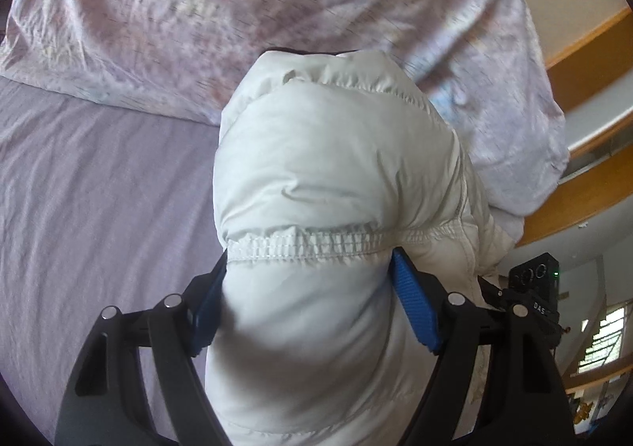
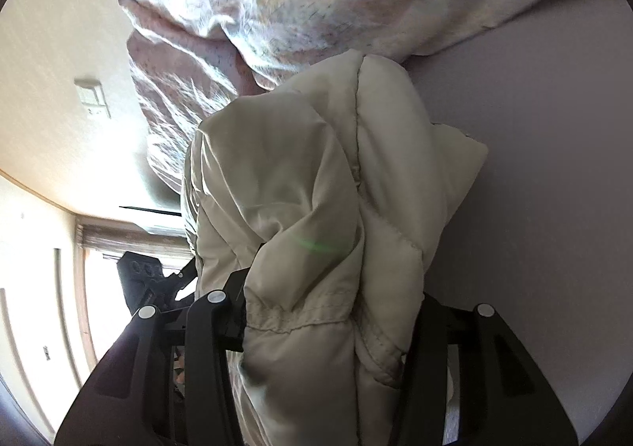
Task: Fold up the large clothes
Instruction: 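Lift and roll the beige jacket bundle over with both grippers, then lower the jacket bundle onto the bed and open both grippers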
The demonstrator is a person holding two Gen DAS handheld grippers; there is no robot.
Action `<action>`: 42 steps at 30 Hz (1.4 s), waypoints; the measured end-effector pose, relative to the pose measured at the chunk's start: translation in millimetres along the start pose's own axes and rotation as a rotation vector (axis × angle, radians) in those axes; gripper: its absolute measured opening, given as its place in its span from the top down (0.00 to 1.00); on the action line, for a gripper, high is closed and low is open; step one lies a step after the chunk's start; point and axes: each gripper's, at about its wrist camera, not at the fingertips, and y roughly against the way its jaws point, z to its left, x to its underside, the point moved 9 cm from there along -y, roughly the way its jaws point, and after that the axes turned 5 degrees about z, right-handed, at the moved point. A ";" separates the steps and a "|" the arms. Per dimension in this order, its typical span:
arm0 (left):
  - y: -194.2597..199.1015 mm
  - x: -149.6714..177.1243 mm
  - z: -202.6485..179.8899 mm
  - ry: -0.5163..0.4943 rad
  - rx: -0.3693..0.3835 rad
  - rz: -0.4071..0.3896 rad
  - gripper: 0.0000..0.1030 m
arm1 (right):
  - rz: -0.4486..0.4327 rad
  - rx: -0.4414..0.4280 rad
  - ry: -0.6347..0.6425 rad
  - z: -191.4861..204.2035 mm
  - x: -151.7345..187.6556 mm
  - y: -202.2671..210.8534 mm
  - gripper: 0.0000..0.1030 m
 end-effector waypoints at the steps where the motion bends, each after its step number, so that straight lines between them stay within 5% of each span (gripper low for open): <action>1: -1.6 -1.7 2.6 -0.004 -0.014 -0.001 0.25 | 0.001 0.011 0.004 -1.8 3.7 1.9 0.54; 4: -8.7 -1.6 3.6 -0.032 -0.054 -0.004 0.23 | -0.022 0.048 -0.020 -8.3 8.0 -1.3 0.53; 7: -13.6 -4.6 -2.9 -0.075 -0.115 -0.024 0.19 | -0.049 0.105 -0.051 -15.2 13.1 6.2 0.42; 12: 3.9 -6.3 -15.7 -0.149 -0.244 -0.098 0.18 | -0.114 0.281 0.061 -6.9 28.3 34.5 0.31; 18: 28.3 5.2 -41.9 -0.223 -0.252 -0.175 0.12 | -0.318 0.483 0.237 21.2 40.3 88.4 0.29; 20: 26.4 13.1 -49.0 -0.245 -0.247 -0.176 0.11 | -0.360 0.504 0.300 38.0 44.7 94.7 0.38; 25: 4.5 31.1 -48.2 -0.276 -0.284 -0.129 0.09 | -0.263 0.536 0.475 72.8 70.8 61.9 0.58; 29: -2.0 39.1 -43.2 -0.285 -0.315 -0.135 0.02 | -0.185 0.667 0.482 56.7 80.9 29.0 0.58; 42: -15.8 41.0 -36.3 -0.314 -0.366 -0.113 0.02 | -0.151 0.732 0.363 18.8 80.7 -10.2 0.58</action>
